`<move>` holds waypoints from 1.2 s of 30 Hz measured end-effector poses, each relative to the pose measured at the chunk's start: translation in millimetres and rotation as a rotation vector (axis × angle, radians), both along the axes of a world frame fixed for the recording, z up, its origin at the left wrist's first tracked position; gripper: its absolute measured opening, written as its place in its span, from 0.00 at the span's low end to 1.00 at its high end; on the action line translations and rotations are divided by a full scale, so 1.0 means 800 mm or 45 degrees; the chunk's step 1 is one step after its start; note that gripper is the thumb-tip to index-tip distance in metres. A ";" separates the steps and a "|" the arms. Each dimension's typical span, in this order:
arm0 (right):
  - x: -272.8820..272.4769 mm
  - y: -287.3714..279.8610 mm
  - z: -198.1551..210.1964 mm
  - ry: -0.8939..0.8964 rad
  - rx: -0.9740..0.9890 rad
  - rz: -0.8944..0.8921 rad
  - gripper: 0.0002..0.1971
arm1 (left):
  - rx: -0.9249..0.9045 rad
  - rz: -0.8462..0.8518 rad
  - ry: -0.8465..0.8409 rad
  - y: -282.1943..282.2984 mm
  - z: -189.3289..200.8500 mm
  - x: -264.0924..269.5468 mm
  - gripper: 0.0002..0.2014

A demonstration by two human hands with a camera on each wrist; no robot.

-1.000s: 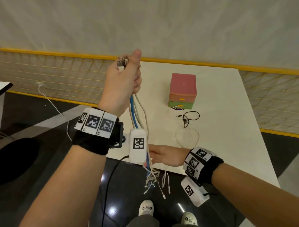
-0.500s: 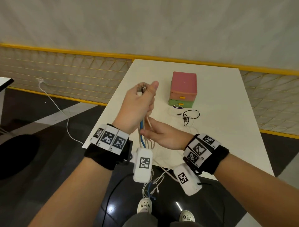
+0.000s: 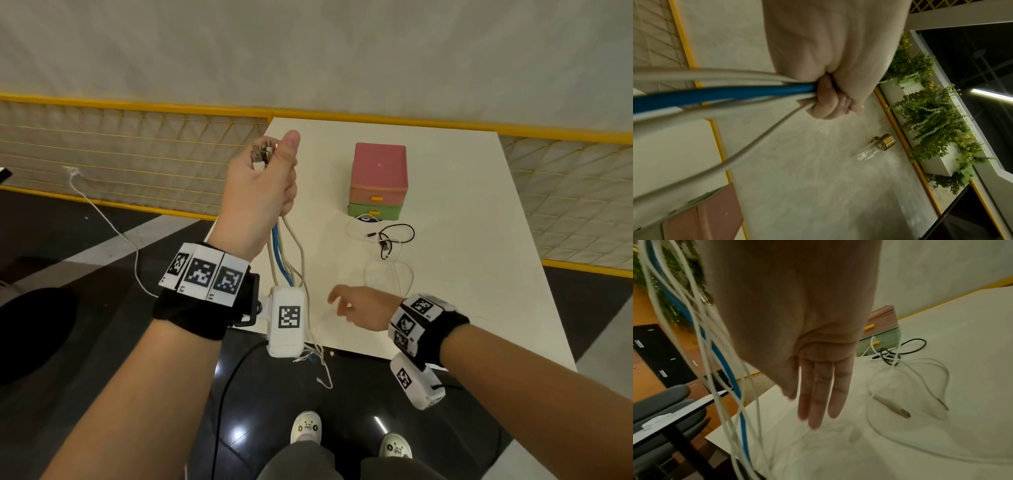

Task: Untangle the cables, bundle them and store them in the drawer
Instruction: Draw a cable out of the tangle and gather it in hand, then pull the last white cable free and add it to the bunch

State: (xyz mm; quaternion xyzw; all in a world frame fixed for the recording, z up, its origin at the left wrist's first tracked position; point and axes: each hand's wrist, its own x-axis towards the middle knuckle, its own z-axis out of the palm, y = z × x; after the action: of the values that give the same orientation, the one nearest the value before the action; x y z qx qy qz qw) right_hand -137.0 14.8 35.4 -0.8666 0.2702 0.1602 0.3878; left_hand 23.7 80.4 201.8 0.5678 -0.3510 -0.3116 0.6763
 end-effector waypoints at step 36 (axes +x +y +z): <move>-0.102 -0.092 0.062 -0.904 0.101 -0.783 0.05 | 0.340 -0.236 -0.260 -0.088 -0.118 -0.086 0.01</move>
State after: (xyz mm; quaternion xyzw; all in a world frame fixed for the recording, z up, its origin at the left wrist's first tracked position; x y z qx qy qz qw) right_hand -218.8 -58.7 84.7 -0.7319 0.3587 -0.2584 0.5185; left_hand -45.0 10.1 107.4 0.6464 -0.4241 -0.3570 0.5242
